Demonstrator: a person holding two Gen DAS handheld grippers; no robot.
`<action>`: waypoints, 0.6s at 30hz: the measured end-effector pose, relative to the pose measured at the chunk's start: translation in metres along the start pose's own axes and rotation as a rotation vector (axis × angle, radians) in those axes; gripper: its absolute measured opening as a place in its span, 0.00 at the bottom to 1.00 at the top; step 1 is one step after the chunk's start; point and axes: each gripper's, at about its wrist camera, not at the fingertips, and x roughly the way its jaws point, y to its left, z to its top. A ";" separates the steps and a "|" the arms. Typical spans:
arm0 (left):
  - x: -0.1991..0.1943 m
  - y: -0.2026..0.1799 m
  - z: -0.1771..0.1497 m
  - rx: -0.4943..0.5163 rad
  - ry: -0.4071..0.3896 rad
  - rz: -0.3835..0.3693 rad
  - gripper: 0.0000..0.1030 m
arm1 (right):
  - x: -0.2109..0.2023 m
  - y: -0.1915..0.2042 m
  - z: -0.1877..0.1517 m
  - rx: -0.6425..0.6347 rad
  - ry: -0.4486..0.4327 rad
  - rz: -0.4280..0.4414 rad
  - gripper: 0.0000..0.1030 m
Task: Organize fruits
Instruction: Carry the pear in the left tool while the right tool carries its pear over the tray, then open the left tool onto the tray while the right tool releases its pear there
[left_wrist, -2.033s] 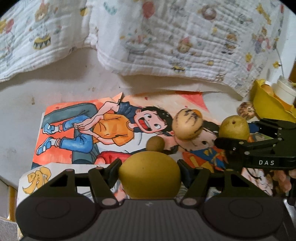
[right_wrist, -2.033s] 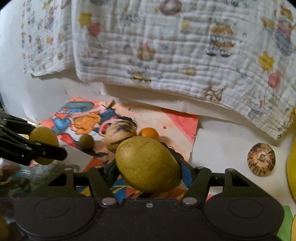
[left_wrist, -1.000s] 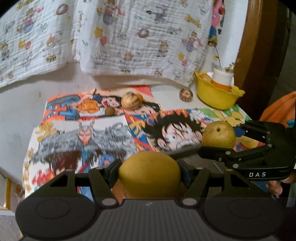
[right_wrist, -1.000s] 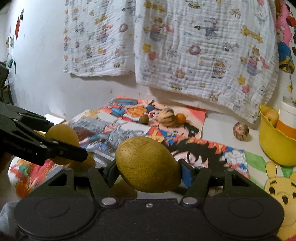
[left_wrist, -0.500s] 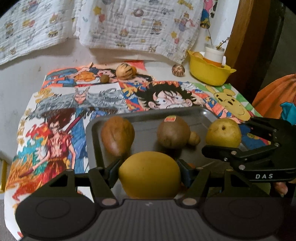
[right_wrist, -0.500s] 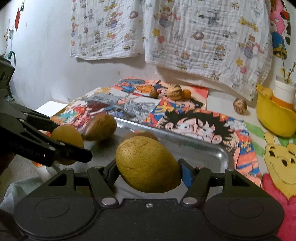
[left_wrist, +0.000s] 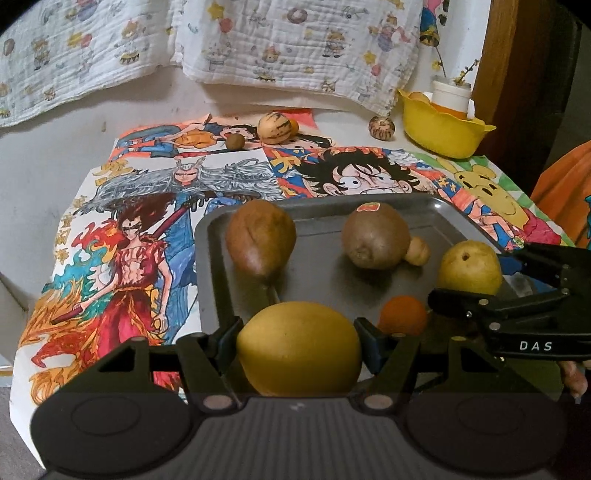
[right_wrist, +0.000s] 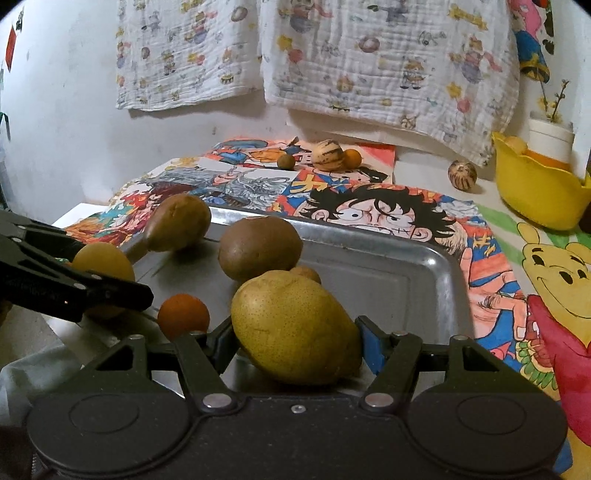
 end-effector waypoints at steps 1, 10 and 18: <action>0.001 0.000 0.000 0.000 -0.001 0.000 0.68 | 0.001 0.000 0.000 0.002 -0.002 -0.002 0.66; 0.001 0.001 -0.002 0.000 -0.020 0.001 0.69 | 0.001 -0.001 -0.003 0.029 -0.034 -0.004 0.68; -0.011 0.001 -0.011 -0.011 -0.072 -0.013 0.78 | -0.005 -0.005 -0.007 0.074 -0.067 0.039 0.71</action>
